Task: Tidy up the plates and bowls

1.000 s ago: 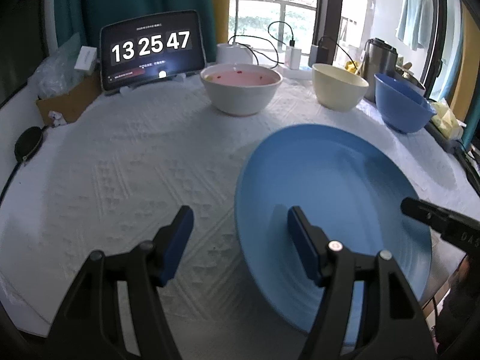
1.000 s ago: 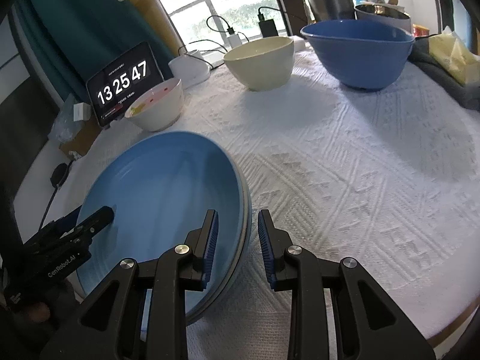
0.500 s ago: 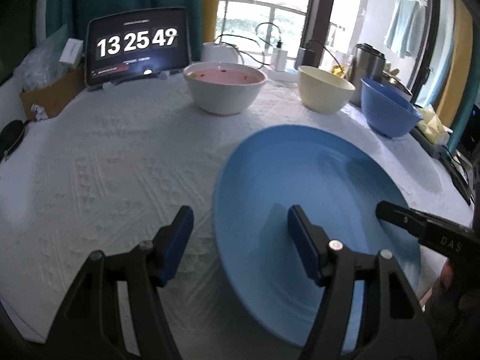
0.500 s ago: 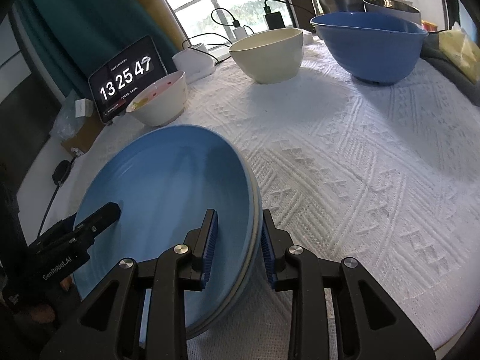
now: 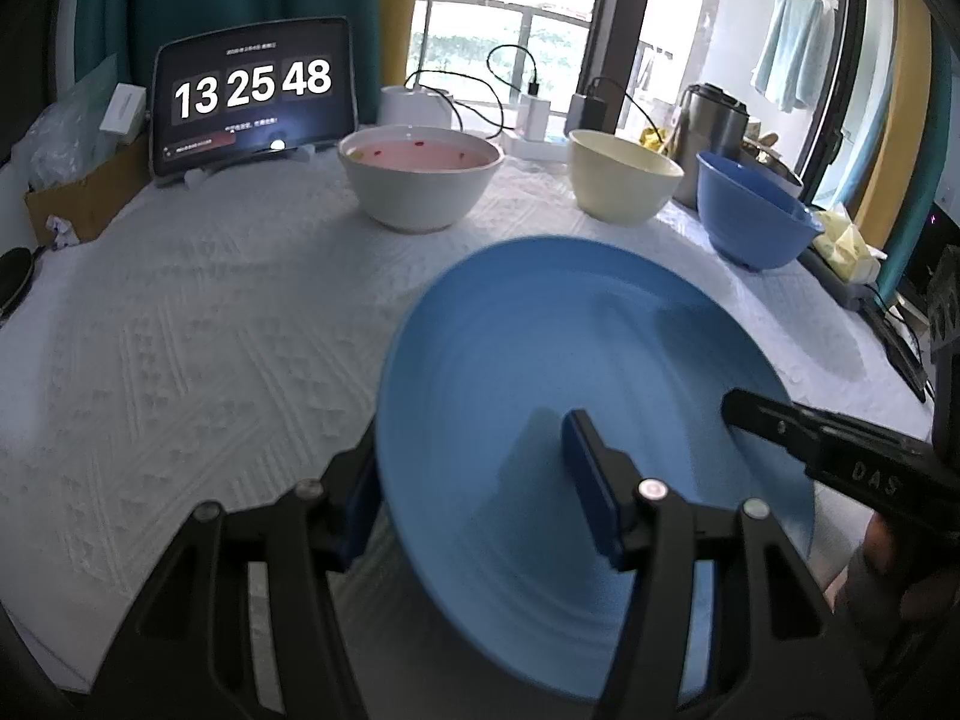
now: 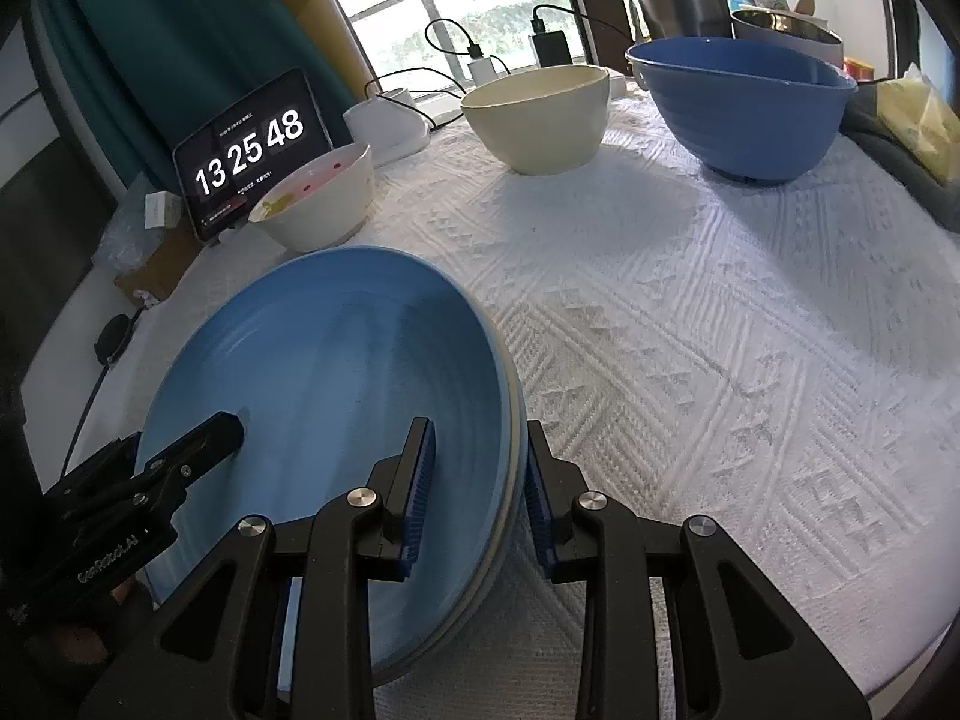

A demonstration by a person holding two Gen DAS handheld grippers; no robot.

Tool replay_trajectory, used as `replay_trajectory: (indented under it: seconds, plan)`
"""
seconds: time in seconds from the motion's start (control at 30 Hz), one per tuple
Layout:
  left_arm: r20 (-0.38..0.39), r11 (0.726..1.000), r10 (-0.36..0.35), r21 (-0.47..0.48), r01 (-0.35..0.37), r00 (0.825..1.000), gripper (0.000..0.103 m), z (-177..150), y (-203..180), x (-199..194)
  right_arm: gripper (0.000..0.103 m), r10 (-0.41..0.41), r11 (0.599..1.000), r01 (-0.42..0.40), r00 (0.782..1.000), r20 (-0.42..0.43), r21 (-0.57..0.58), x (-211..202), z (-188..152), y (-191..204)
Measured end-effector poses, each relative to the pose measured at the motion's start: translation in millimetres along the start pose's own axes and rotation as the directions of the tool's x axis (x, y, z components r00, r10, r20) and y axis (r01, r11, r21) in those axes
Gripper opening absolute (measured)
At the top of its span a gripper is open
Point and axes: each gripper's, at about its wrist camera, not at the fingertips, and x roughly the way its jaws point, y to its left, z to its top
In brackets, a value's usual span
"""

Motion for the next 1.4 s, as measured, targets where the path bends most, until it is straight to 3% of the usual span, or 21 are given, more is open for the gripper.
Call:
replay_trajectory:
  seconds: [0.67, 1.4]
  plan:
    - [0.009, 0.998, 0.038, -0.047, -0.037, 0.999, 0.058, 30.1, 32.8, 2.4, 0.031, 0.013, 0.999, -0.014, 1.0, -0.01, -0.033, 18.2, 34.3, 28.7]
    - [-0.072, 0.997, 0.047, -0.053, -0.051, 0.996, 0.059, 38.4, 50.5, 26.3, 0.033, -0.013, 0.999, 0.01, 0.996, -0.091, -0.041, 59.0, 51.3, 41.1]
